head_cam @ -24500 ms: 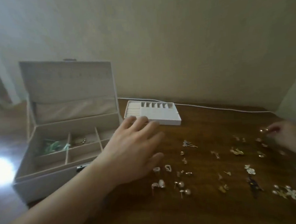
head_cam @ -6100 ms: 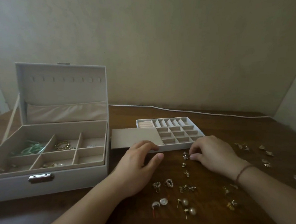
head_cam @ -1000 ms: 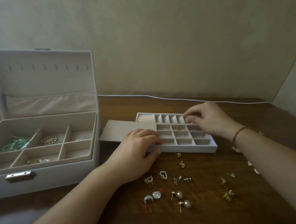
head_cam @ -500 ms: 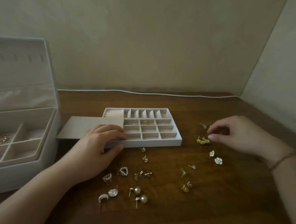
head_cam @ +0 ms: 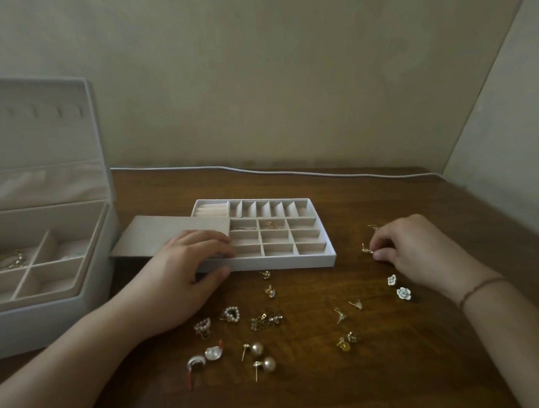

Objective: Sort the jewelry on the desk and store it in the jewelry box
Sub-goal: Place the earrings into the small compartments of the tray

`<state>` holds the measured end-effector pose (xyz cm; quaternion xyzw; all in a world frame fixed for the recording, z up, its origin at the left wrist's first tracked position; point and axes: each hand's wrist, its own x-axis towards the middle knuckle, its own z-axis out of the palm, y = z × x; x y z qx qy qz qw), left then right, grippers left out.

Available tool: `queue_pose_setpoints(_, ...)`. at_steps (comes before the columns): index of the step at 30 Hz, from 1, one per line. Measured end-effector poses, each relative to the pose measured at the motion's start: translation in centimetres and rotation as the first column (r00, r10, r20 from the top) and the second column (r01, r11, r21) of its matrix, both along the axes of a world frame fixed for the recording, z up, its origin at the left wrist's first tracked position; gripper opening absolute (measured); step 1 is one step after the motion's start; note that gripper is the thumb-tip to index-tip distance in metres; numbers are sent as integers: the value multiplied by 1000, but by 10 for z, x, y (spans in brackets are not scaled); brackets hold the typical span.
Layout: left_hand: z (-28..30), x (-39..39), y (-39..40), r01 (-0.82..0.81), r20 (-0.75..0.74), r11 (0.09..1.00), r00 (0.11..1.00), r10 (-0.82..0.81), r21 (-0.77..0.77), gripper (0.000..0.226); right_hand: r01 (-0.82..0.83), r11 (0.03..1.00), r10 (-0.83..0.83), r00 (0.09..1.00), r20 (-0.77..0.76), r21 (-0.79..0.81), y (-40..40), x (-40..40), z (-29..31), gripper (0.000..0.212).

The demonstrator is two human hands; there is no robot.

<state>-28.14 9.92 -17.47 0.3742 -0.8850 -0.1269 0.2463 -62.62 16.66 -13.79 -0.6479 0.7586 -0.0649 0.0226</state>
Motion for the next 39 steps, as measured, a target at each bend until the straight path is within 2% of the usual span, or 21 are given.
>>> queue_pose_setpoints(3,1,0,1,-1,5,1000,1000,1,17,28,22,999,-21,1000,3,-40,0,0,0,11)
queue_pose_setpoints(8,1,-1,2,2,-11,1000,1000,-1,22,27,41,986,-20,992,124,-164,-7,4,7,23)
queue_pose_setpoints(10,2,-1,2,3,-9,1000,1000,-3,28,27,33,977,10,979,203,-209,-19,15,17,17)
queue_pose_setpoints(15,1,-1,1,12,-12,1000,1000,-11,27,28,105,972,22,849,528,-210,-69,42,30,6)
queue_pose_setpoints(18,1,-1,2,15,-12,999,1000,-15,29,28,117,984,-16,800,600,-131,-90,48,27,3)
queue_pose_setpoints(22,2,-1,2,11,-4,1000,1000,-11,20,29,41,999,-20,845,535,-27,-94,53,25,6)
queue_pose_setpoints(26,2,-1,2,9,-5,1000,1000,-9,15,29,-53,999,48,878,475,-3,-88,55,20,10)
queue_pose_setpoints(31,1,0,1,7,-8,1000,1000,-7,17,29,-86,996,72,914,399,17,-85,56,20,16)
queue_pose_setpoints(35,3,1,1,8,6,1000,1000,-8,26,30,-110,985,152,913,379,-131,-68,48,35,16)
queue_pose_setpoints(39,3,1,1,7,12,1000,1000,-7,21,30,-65,959,186,879,439,-277,-28,17,48,15)
